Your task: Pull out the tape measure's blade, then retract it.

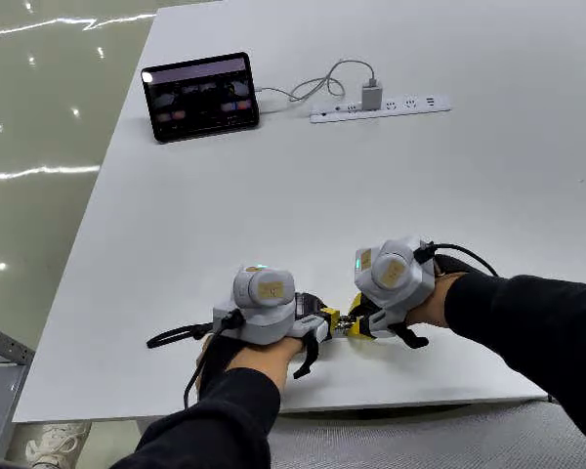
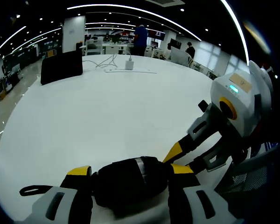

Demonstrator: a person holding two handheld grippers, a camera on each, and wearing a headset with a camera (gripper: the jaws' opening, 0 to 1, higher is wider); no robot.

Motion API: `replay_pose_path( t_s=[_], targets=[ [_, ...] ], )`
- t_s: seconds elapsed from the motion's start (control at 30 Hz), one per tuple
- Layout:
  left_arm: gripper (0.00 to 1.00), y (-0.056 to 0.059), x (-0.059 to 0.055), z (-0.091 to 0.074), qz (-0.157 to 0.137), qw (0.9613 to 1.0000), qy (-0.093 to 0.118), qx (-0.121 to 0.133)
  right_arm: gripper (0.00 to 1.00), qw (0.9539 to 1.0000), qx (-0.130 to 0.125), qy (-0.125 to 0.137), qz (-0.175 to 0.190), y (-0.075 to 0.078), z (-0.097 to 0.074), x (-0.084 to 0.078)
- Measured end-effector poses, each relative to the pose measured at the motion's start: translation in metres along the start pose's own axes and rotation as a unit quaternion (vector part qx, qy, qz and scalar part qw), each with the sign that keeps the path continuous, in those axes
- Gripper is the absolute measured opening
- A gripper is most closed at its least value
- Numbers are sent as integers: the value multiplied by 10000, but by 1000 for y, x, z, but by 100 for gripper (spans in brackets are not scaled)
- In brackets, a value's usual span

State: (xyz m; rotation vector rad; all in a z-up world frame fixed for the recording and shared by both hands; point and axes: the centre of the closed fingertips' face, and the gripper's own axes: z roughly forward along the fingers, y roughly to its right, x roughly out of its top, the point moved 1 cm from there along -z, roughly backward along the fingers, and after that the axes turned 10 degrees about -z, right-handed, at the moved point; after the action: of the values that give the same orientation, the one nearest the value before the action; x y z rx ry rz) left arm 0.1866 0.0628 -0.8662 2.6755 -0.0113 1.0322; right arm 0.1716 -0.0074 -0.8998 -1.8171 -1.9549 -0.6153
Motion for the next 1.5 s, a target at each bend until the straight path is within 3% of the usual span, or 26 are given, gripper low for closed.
replay_pose_path(
  t_s=[0.27,0.37,0.47,0.57,1.17,1.5],
  targets=[
    [61,-1,0,2,155,9998,-109,103,11,10000,-27,11,6,0,0,0],
    [60,-4,0,1,58,9999,-99,45,11,9990,-133,59,-422,-1,1,1],
    [59,-5,0,0,-38,9999,-107,-10,11,9992,-158,309,-222,1,0,1],
    [59,-4,0,0,-41,9999,-122,-30,11,9994,-119,304,-123,0,1,4],
    [60,-4,0,1,-58,9999,-102,-81,12,9985,-20,414,-346,-2,9,14],
    [60,-4,1,1,-39,9999,-94,-100,11,9975,-162,504,-460,-3,5,9]
  ],
)
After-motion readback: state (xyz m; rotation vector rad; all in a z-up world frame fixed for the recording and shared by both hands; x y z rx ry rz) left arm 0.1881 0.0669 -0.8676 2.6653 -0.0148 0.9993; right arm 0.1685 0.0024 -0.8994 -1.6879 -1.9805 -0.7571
